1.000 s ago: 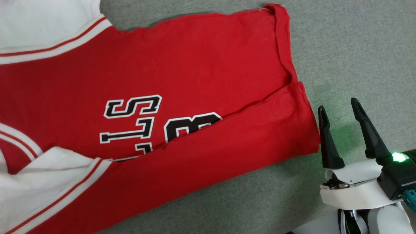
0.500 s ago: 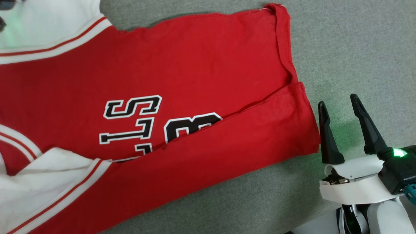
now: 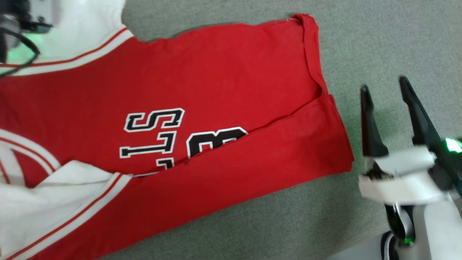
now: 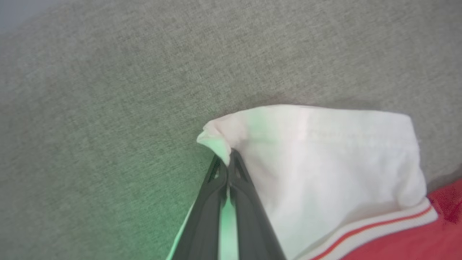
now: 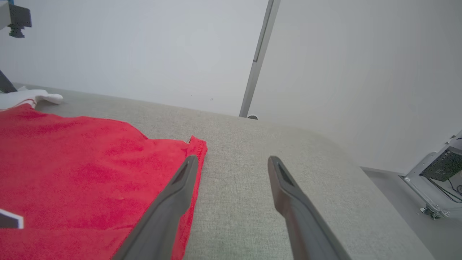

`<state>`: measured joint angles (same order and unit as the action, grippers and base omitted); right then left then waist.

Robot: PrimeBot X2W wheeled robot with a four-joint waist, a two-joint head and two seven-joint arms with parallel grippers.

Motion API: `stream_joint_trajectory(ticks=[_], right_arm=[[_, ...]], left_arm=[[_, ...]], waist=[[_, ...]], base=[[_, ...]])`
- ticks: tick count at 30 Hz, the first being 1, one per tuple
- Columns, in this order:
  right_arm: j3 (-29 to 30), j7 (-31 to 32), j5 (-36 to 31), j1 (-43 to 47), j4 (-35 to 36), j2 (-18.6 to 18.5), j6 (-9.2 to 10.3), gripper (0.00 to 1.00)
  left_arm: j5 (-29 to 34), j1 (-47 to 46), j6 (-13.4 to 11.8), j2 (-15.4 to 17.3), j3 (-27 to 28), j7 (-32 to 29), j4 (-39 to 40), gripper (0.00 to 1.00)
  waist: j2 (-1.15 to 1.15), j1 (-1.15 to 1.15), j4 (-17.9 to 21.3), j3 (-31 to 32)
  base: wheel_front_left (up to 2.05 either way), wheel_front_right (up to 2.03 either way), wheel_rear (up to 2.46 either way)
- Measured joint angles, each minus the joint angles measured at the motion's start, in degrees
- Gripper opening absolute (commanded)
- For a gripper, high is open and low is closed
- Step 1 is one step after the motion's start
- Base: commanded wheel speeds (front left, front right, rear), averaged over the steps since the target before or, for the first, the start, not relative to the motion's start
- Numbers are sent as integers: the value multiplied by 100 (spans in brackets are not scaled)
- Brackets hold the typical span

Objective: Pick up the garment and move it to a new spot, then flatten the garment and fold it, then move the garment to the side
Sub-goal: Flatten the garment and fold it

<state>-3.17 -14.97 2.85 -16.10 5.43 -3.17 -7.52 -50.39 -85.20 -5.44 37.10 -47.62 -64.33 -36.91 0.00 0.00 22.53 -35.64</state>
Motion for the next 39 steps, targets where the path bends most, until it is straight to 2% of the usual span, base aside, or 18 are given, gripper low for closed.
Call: stream_joint_trajectory(ticks=[2,7,13,16,19,24,34,35,36,37,39], right_arm=[[-113,247,87,-288,-261,-99,0,100],[-688,1540,671,-1486,-726,-825,0,100],[-1809,3397,2079,-2907,-1419,-1640,-1,100],[-2324,4292,2773,-3412,-1763,-1894,-1,100],[-2603,5041,3300,-3867,-2100,-2001,1,100],[-2777,5679,3797,-4463,-2650,-1957,1,100],[-2802,6139,4155,-5395,-3838,-1668,-2,100],[-2810,6152,4168,-5453,-3927,-1642,-2,95],[-2830,6197,4213,-5509,-4007,-1623,-1,36],[-2836,6223,4262,-5548,-4075,-1621,-2,0],[-2877,6222,4288,-5620,-4192,-1636,-1,0]], left_arm=[[-37,73,80,-78,5,130,-46,0],[-105,122,202,-269,7,342,-183,0],[-134,91,336,-491,-7,474,-311,0],[-158,33,392,-580,-9,509,-358,0],[-156,-34,428,-627,-23,537,-419,0],[-165,-159,493,-733,-20,572,-486,0],[-199,-376,603,-890,-9,693,-668,0],[-204,-384,623,-909,-9,709,-690,0],[-218,-391,641,-928,1,721,-722,0],[-250,-394,651,-948,14,746,-758,0],[-285,-392,672,-985,41,803,-824,0]], waist=[[0,0,-48,67],[0,0,-203,163],[0,0,-394,150],[0,0,-467,94],[0,0,-525,29],[0,0,-605,-81],[0,0,-739,-286],[0,0,-754,-295],[0,0,-769,-301],[0,0,-785,-302],[0,0,-818,-288]], base=[[0,0,0],[0,0,0],[0,0,0],[0,0,0],[0,0,0],[0,0,0],[0,0,0],[0,0,0],[0,0,0],[0,0,0],[0,0,0]])
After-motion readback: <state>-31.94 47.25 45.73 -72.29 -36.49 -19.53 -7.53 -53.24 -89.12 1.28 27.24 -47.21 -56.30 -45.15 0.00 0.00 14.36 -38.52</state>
